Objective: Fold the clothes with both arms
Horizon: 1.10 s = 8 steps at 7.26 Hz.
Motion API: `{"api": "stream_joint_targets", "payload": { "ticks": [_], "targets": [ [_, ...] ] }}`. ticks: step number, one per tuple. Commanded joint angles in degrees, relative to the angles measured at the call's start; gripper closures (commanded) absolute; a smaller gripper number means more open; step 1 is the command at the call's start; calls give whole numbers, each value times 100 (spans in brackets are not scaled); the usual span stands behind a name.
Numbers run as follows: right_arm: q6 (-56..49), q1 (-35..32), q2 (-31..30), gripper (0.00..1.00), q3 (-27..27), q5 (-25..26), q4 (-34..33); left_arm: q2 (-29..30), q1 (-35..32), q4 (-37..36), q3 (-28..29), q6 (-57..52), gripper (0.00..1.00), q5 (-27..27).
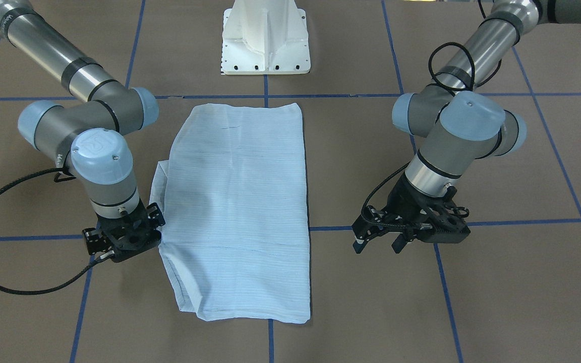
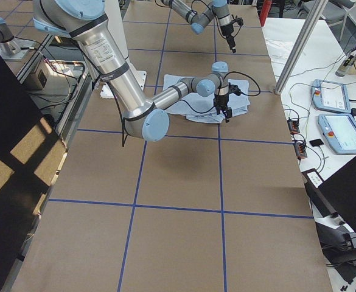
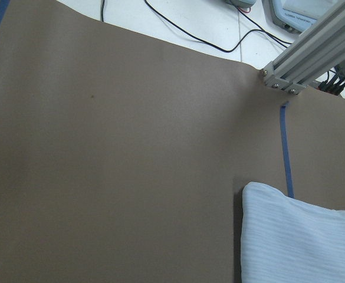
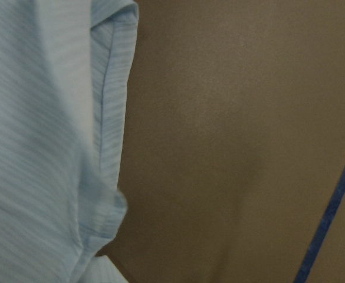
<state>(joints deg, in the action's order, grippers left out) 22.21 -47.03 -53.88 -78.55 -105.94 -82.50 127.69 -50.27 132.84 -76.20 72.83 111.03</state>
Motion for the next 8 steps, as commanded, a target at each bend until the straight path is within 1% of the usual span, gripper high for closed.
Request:
{"api": "stream_joint_targets", "payload": {
  "ticks": [1,2,3,4,5,6,7,8],
  "targets": [
    [-7,-96,201,0,-3,-120,110,10,-17,5,-114,12,0,155],
    [46,-70,341,0,58,-137,198,10,-26,5,-193,3,0,138],
    [90,-78,369,0,42,-338,207,-7,-35,13,-194,-32,0,130],
    [186,-122,317,0,-159,-818,181,-94,-44,-4,-333,-50,0,173],
    [770,-113,299,0,-465,-945,-376,-417,-18,-143,-726,-50,0,321],
    [854,-131,194,0,-790,-1094,-555,-838,17,-354,-1296,115,0,593],
    [933,-122,-216,0,-1411,-1096,-557,-1408,183,-390,-1884,422,0,595],
    [1143,-96,-672,0,-2070,-1139,-705,-1692,550,-513,-2369,877,0,578]
  ]
}}
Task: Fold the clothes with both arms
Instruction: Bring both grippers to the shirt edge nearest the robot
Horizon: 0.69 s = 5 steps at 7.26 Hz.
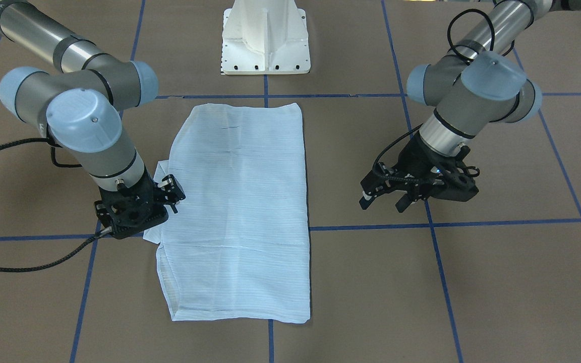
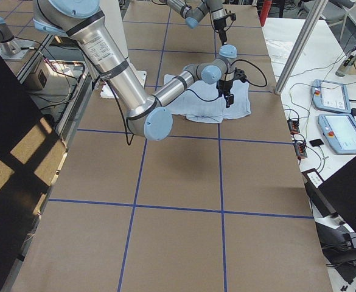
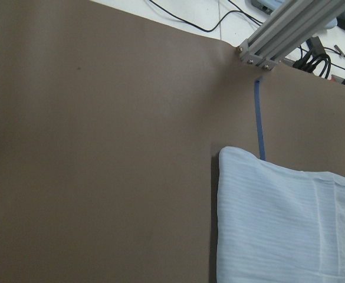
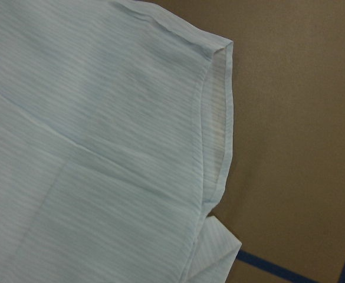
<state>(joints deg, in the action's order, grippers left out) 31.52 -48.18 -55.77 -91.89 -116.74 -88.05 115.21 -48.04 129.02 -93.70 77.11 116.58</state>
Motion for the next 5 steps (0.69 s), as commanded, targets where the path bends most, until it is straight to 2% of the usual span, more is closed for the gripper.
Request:
{"api": "stream_joint_targets", "payload": {
  "ticks": [1,2,3,4,5],
  "targets": [
    [710,123,-714,0,-1117,-68,-395,-447,844,-209,-788,1254,0,-125],
    [1916,325,-1029,0,-1573,-34,-459,-412,1423,-210,-799,1898,0,-614],
    [2493,518,-1285,0,-1961,-16,-442,-386,1942,-271,-842,2252,0,-1063],
    [2508,616,-1522,0,-2234,-42,-442,-247,2339,-481,-851,2630,1,-1354],
    [2499,634,-1699,0,-2411,-120,-424,25,2587,-996,-860,2764,1,-1557]
  ]
}}
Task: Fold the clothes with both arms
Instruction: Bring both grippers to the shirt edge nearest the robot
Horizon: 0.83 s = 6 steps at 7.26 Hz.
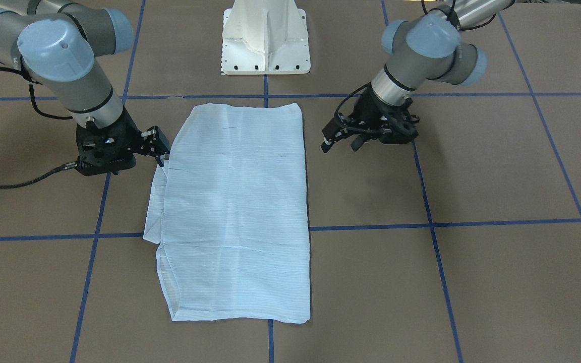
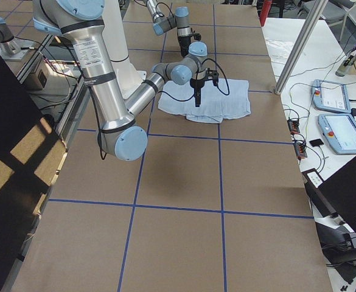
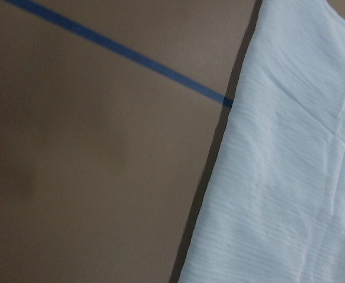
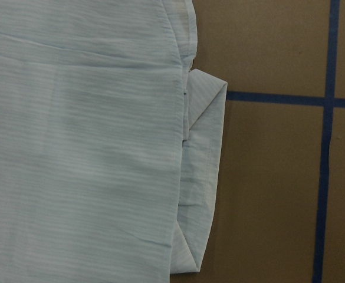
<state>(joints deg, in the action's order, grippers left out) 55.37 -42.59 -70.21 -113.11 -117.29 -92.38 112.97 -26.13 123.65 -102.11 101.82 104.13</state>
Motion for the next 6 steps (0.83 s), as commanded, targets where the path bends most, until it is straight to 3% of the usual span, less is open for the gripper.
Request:
{"api": "stream_joint_targets", "payload": {
  "ticks": [1,6],
  "targets": [
    [114,119,-395,0,-403,-118,27,400,633,-873,-19,295,2,-541],
    [114,207,-449,0,-413,-136,27,322,1039,-1026,-10,304,10,-728]
  ]
}}
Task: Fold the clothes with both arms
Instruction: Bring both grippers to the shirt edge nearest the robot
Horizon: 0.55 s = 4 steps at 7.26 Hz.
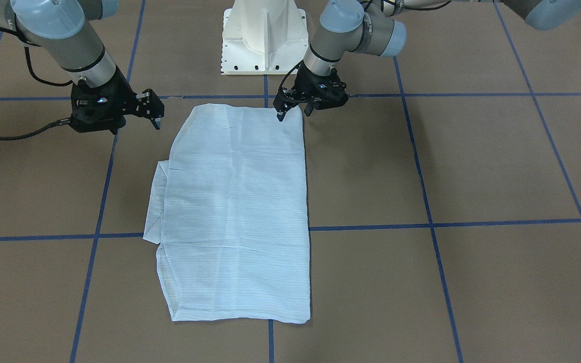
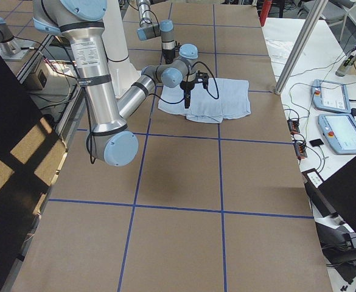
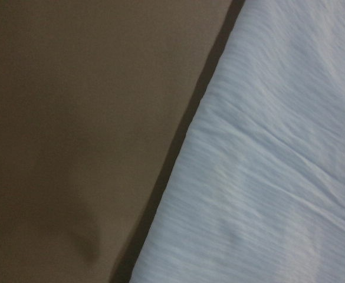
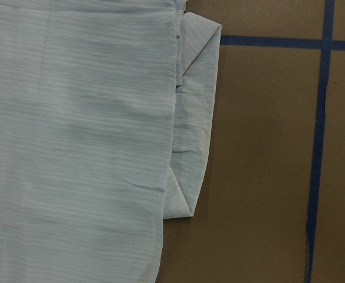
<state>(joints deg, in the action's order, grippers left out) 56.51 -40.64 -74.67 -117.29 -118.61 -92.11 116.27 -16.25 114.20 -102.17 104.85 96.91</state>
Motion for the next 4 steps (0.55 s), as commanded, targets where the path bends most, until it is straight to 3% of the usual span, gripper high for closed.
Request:
{"api": "stream_joint_targets", "payload": {
  "ticks": [1,4],
  "targets": [
    [9,38,-4,0,5,-4,0,10,87,-161,-5,-8,13,3],
    [17,38,-4,0,5,-30,0,10,87,-170,-5,1,27,3]
  ]
}}
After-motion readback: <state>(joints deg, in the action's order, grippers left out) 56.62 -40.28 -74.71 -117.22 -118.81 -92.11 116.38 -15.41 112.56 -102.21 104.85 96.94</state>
